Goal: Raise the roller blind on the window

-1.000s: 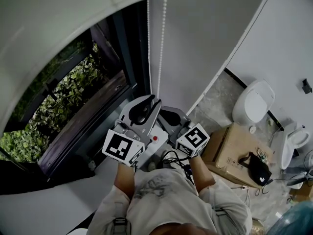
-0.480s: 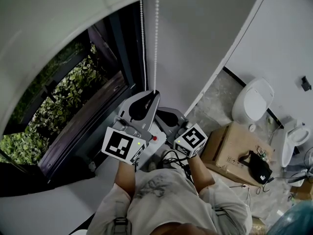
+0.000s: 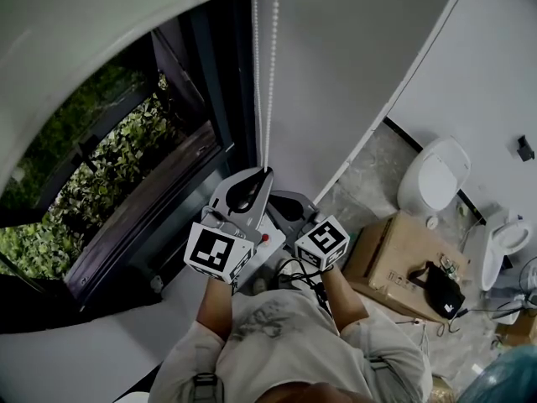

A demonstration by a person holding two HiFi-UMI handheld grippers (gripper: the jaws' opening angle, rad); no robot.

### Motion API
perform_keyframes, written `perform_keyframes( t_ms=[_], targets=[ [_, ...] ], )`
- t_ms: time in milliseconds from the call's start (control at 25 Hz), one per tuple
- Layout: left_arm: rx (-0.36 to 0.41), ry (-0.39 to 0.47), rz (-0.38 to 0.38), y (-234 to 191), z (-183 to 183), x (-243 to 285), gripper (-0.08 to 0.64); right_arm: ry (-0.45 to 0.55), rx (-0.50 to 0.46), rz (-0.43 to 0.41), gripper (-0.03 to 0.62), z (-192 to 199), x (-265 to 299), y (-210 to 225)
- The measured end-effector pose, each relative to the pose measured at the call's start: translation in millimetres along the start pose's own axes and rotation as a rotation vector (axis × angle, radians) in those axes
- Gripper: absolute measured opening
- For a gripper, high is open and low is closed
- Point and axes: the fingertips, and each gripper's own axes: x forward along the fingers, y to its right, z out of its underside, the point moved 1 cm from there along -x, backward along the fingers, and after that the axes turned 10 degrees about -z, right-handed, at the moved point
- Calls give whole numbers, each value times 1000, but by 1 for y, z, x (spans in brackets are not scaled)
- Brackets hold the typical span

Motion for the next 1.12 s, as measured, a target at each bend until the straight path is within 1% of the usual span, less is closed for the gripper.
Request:
perform_keyframes(
  t_ms=[320, 720, 1120],
  targets=[
    [-30, -47, 6, 3, 28, -3, 11, -42, 28, 3, 11, 27, -2, 2],
    [-65, -93, 9, 8, 50, -7, 11, -84, 57, -1, 12, 49, -7, 1],
    [-92, -162, 8, 12, 82, -14, 11, -156, 90, 5, 12, 81, -11, 1]
  ],
)
